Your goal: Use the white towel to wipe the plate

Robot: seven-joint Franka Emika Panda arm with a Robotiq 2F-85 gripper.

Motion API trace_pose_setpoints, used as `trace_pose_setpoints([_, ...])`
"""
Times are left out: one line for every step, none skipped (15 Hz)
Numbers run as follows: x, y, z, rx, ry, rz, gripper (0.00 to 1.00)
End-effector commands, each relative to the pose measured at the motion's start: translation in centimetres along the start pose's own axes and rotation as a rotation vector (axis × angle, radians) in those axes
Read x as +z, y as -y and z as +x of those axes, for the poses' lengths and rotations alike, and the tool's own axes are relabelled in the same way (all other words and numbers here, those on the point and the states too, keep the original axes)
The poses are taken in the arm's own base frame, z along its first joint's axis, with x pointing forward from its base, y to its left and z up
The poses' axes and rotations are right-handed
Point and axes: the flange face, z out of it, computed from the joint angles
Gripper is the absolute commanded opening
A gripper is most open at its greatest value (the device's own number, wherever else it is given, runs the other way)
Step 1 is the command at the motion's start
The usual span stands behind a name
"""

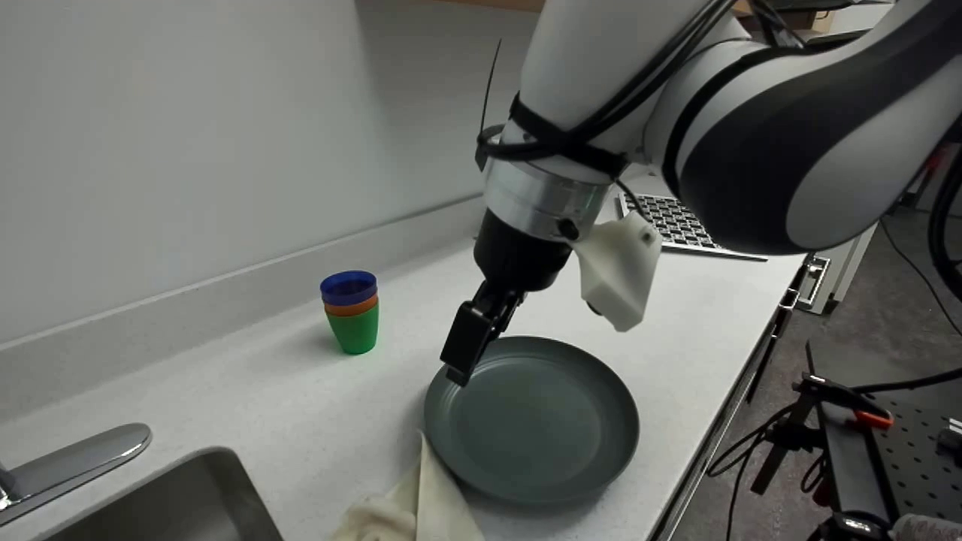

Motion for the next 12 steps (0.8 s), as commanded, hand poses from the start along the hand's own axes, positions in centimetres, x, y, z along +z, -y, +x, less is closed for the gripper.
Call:
trace_pose_setpoints([-3.9,-1.7,0.0,-0.017,-0.037,-0.020,1.00])
trace_pose_setpoints([-4.6,-2.0,0.0,-0.019,-0.050,-0.023,1.00])
trace_pose_setpoints([-5.4,-2.3,0.1,-0.018,-0.059,-0.024,1.00])
trace_pose_setpoints([-6.1,-2.7,0.0,-0.010,-0.068,-0.023,1.00])
trace_pose_setpoints([-4.0,-1.8,0.7,-0.005,-0.065,-0.014,1.00])
trace_pose_setpoints([-4.7,-2.0,0.7,-0.005,-0.073,-0.015,1.00])
trace_pose_setpoints([-5.1,-2.2,0.6,-0.004,-0.078,-0.017,1.00])
trace_pose_setpoints([-5.3,-2.3,0.5,-0.004,-0.080,-0.019,1.00])
trace_pose_setpoints([-5.4,-2.3,0.4,-0.004,-0.080,-0.020,1.00])
trace_pose_setpoints([-5.4,-2.3,0.3,-0.005,-0.080,-0.020,1.00])
trace_pose_setpoints([-5.4,-2.3,0.3,-0.005,-0.079,-0.020,1.00])
trace_pose_setpoints([-5.4,-2.3,0.3,-0.005,-0.079,-0.020,1.00])
